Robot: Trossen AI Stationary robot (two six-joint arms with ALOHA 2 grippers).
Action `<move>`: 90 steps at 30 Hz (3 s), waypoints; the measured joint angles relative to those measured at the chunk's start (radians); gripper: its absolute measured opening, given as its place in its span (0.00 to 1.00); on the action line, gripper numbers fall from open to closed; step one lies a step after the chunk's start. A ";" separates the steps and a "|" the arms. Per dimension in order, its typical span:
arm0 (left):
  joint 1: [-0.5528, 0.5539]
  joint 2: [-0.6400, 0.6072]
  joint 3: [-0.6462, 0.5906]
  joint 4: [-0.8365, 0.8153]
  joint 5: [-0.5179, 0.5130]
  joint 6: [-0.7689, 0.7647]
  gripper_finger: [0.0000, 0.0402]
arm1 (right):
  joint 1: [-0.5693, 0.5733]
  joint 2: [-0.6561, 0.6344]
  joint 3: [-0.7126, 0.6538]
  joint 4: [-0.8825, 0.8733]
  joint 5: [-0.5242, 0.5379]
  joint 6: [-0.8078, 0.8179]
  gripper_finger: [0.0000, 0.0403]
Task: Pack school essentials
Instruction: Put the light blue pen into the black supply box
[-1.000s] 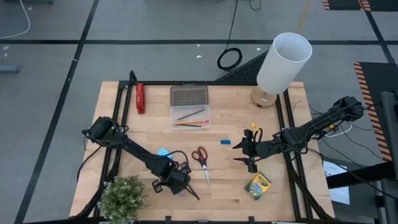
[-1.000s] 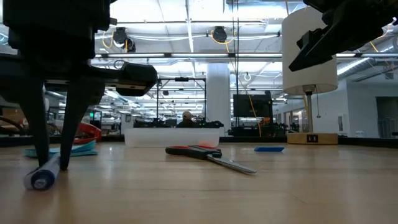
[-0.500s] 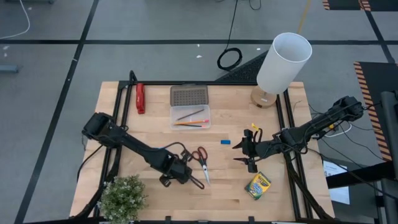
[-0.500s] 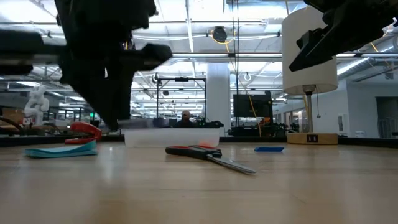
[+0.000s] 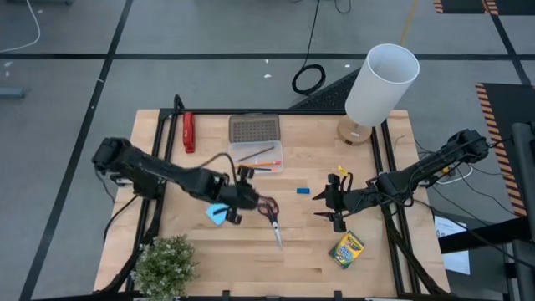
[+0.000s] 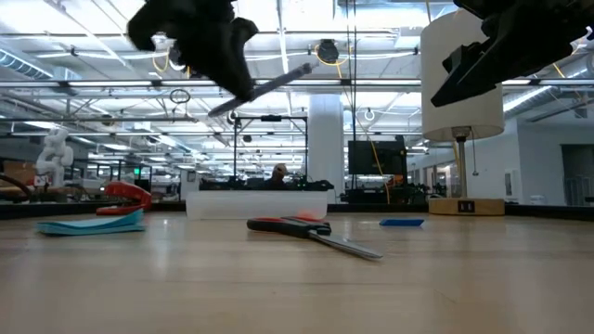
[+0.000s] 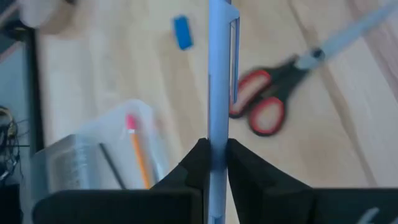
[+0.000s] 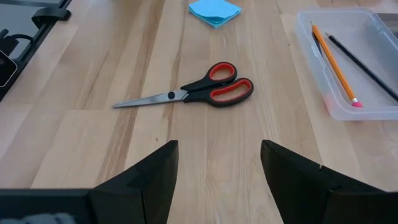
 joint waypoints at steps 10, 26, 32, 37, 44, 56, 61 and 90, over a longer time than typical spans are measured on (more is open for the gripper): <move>0.174 -0.037 0.000 0.075 0.014 -0.006 0.11 | 0.000 0.000 0.000 -0.001 0.000 0.000 0.55; 0.372 -0.030 -0.154 0.309 0.074 -0.016 0.12 | 0.000 0.000 0.000 -0.010 0.000 0.000 0.55; 0.405 -0.030 -0.244 0.411 0.075 -0.016 0.12 | 0.000 0.000 0.000 -0.011 0.000 0.000 0.55; 0.438 -0.030 -0.302 0.463 0.076 -0.032 0.12 | 0.000 0.000 0.000 -0.011 0.000 0.000 0.55; 0.489 -0.030 -0.356 0.511 0.112 -0.071 0.12 | 0.000 0.000 0.000 -0.011 0.000 0.000 0.55; 0.526 -0.030 -0.413 0.530 0.134 -0.103 0.12 | 0.000 0.000 0.000 -0.010 0.002 0.000 0.55; 0.526 -0.030 -0.419 0.530 0.134 -0.103 0.12 | 0.000 0.000 0.000 -0.010 0.003 0.000 0.55; 0.526 0.073 -0.419 0.533 0.144 -0.116 0.19 | 0.000 0.000 0.000 -0.006 0.005 -0.004 0.55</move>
